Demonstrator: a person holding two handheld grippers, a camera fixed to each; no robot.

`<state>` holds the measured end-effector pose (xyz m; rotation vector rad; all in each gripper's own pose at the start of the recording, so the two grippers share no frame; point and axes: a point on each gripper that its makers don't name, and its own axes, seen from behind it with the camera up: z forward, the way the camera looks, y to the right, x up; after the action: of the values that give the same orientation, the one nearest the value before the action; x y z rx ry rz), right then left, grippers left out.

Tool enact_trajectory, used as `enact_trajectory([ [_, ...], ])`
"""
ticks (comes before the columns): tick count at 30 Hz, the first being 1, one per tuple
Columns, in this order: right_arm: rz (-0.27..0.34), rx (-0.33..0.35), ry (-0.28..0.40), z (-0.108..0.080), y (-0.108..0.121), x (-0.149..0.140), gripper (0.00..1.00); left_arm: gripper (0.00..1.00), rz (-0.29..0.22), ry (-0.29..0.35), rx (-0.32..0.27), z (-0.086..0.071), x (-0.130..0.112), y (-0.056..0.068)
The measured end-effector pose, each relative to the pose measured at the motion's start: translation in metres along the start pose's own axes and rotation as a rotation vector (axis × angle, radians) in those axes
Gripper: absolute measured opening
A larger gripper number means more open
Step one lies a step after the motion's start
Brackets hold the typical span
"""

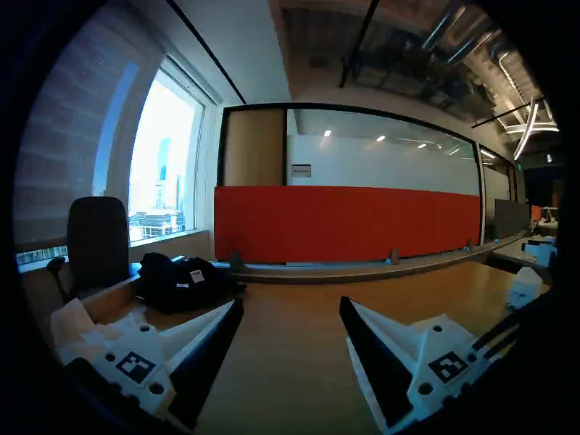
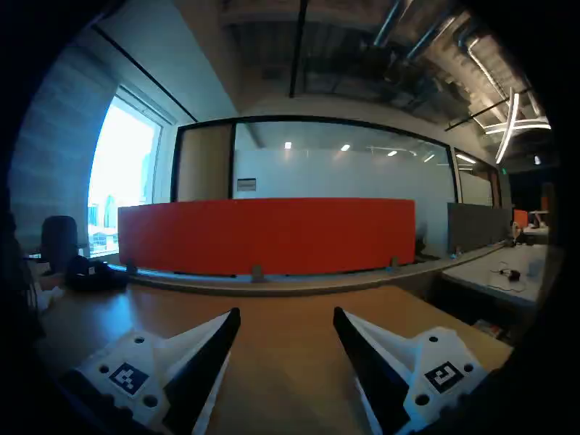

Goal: Fold towel

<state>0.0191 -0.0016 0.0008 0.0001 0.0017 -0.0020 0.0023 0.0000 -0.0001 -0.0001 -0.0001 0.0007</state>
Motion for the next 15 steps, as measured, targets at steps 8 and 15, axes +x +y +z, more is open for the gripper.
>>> enact_trajectory([
  [8, -0.006, -0.001, -0.001, 0.001, -0.004, 0.051, 0.99, 0.98, 0.015, -0.007, -0.002, -0.004, 0.05, 0.0],
  [15, -0.02, -0.006, -0.011, 0.0, -0.007, 0.089, 0.99, 0.98, 0.021, -0.028, -0.01, -0.009, 0.085, 0.0],
])
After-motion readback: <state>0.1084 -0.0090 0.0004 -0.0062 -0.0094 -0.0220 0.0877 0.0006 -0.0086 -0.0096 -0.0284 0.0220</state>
